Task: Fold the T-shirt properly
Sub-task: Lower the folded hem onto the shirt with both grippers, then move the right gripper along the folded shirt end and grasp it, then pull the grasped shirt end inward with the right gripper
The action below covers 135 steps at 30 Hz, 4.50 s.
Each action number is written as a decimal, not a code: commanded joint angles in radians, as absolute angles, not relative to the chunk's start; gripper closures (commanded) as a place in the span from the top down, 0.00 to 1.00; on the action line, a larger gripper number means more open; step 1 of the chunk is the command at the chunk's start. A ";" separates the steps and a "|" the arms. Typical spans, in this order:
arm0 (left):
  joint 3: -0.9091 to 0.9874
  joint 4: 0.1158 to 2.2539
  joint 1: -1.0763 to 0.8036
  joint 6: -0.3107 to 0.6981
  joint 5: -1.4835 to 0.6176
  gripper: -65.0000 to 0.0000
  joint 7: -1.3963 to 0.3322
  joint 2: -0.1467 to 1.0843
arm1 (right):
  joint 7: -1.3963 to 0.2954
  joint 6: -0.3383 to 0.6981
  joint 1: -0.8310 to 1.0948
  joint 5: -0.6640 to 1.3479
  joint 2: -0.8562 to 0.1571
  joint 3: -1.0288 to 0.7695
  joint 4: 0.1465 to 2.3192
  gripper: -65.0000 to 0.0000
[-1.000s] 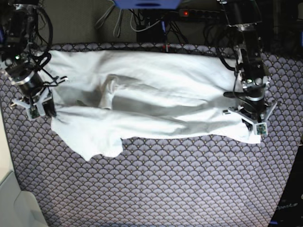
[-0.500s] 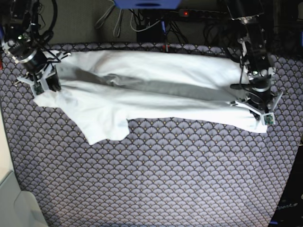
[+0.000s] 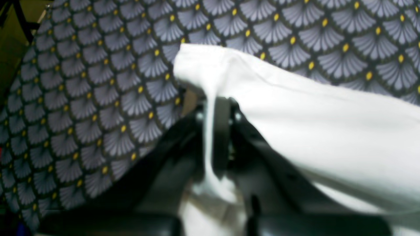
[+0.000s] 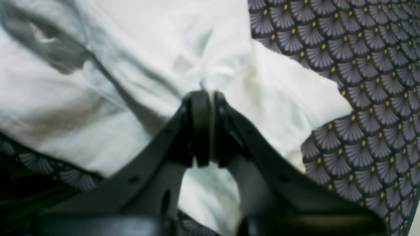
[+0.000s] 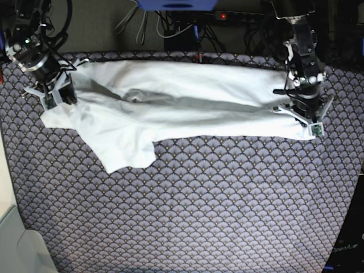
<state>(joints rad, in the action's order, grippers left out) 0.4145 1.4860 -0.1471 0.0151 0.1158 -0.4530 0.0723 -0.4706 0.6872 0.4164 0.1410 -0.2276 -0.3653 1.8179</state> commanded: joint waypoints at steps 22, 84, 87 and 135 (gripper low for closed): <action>0.369 1.515 -0.131 0.179 0.120 0.44 -0.648 0.147 | -0.469 0.698 0.446 0.150 -0.243 -0.377 1.851 0.51; 0.367 1.702 -0.150 0.189 0.122 0.43 -0.960 0.202 | -0.730 0.698 -0.455 0.147 -0.275 0.005 1.086 0.51; 0.367 1.702 -0.151 0.189 0.128 0.43 -0.960 0.200 | -0.705 0.698 -0.456 0.147 -0.277 0.005 1.047 0.51; 0.367 1.687 -0.131 0.189 0.130 0.43 -0.960 0.208 | -0.834 0.698 -0.058 0.148 -0.277 -0.051 1.724 0.00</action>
<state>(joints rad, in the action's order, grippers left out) 0.3645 1.6703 -0.1421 0.1947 0.1257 -0.9691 0.1940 -0.8539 0.7025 -0.0345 0.1410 -0.2649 -0.0448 1.7073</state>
